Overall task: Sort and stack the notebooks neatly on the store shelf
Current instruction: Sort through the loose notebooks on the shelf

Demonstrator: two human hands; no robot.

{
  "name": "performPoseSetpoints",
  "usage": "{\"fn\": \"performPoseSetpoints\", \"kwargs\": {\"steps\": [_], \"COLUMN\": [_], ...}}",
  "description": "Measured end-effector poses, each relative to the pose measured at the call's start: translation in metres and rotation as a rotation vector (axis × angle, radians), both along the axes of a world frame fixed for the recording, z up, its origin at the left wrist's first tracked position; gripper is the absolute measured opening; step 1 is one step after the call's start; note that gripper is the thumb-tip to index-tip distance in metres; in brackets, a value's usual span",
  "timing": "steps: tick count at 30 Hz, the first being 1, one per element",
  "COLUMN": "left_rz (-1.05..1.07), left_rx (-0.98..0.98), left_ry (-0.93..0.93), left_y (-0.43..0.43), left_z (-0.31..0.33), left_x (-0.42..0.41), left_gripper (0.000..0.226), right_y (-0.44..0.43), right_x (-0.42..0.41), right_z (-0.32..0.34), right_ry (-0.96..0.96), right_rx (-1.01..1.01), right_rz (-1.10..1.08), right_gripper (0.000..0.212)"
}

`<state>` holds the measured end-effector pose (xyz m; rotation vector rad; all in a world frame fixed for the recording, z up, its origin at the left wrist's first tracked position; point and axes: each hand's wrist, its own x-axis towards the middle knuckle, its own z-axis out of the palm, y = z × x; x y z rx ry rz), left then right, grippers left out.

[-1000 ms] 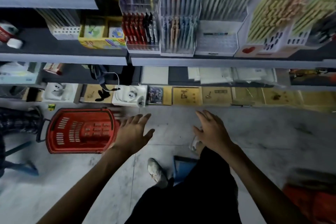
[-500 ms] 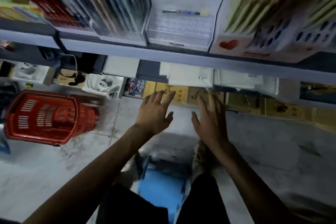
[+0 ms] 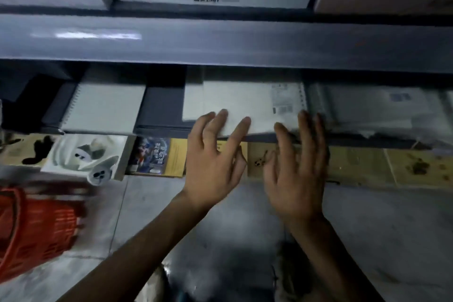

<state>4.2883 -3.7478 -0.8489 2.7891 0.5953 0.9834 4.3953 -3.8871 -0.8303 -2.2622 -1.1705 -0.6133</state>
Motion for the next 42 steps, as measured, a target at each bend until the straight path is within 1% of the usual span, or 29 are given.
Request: {"fn": "performPoseSetpoints", "kwargs": {"steps": [3, 6, 9, 11, 14, 16, 19, 22, 25, 28, 30, 32, 34, 36, 38, 40, 42], "left_rz": [-0.026, -0.053, -0.063, -0.046, 0.001, 0.019, 0.02, 0.047, 0.063, 0.067, 0.076, 0.098, 0.117, 0.124, 0.115, 0.105, 0.12], "left_rx": [0.043, 0.127, 0.215, 0.211, 0.185, 0.201, 0.158, 0.176, 0.18, 0.188, 0.17, 0.12, 0.048, 0.01, 0.045, 0.091, 0.158], "left_ry": [-0.147, -0.235, -0.282, -0.28, -0.201, -0.139, -0.014, 0.089, 0.1, 0.109, 0.111, 0.142, 0.182, 0.194, 0.191, 0.151, 0.113], "left_y": [0.012, 0.024, 0.037, 0.035, 0.022, 0.012, 0.002, -0.01, -0.021, -0.032, -0.035, -0.034, -0.032, -0.027, -0.017, 0.0, 0.02], "left_z": [-0.022, -0.03, -0.024, -0.021, -0.013, -0.005, 0.014, 0.025, 0.028, 0.018, 0.006, -0.009, -0.027, -0.044, -0.063, -0.081, -0.095], "left_x": [0.009, 0.018, 0.023, 0.022, 0.013, 0.003, -0.017, -0.047, -0.079, -0.109, -0.126, -0.139, -0.146, -0.148, -0.141, -0.126, -0.106], "left_gripper": [0.054, 0.043, 0.041, 0.044, 0.049, 0.053, 0.055, 0.049, 0.04, 0.041, 0.04, 0.038, 0.045, 0.051, 0.048, 0.044, 0.051], "right_y": [0.01, 0.017, 0.022, 0.024, 0.025, 0.021, 0.011, -0.008, -0.033, -0.059, -0.071, -0.078, -0.079, -0.072, -0.059, -0.039, -0.015], "right_x": [0.008, 0.015, 0.024, 0.025, 0.011, -0.005, -0.024, -0.043, -0.06, -0.077, -0.086, -0.089, -0.086, -0.081, -0.073, -0.066, -0.055], "right_z": [-0.014, -0.021, -0.026, -0.03, -0.028, -0.021, -0.005, 0.003, 0.001, -0.006, -0.01, -0.017, -0.027, -0.04, -0.054, -0.069, -0.081], "right_ry": [-0.105, -0.24, -0.317, -0.355, -0.28, -0.21, -0.127, -0.059, -0.003, 0.083, 0.172, 0.315, 0.537, 0.805, 1.076, 1.319, 1.505], "right_rx": [0.114, 0.216, 0.269, 0.281, 0.255, 0.164, 0.018, -0.086, -0.138, -0.139, -0.112, -0.071, -0.002, 0.098, 0.253, 0.5, 0.731], "right_rz": [-0.019, -0.086, -0.098, -0.117, -0.171, -0.19, -0.213, -0.189, -0.181, -0.175, -0.144, -0.121, -0.106, -0.07, -0.024, 0.034, 0.045], "right_gripper": [0.038, 0.028, 0.029, 0.03, 0.041, 0.049, 0.058, 0.068, 0.072, 0.07, 0.068, 0.063, 0.057, 0.049, 0.039, 0.03, 0.028]}}
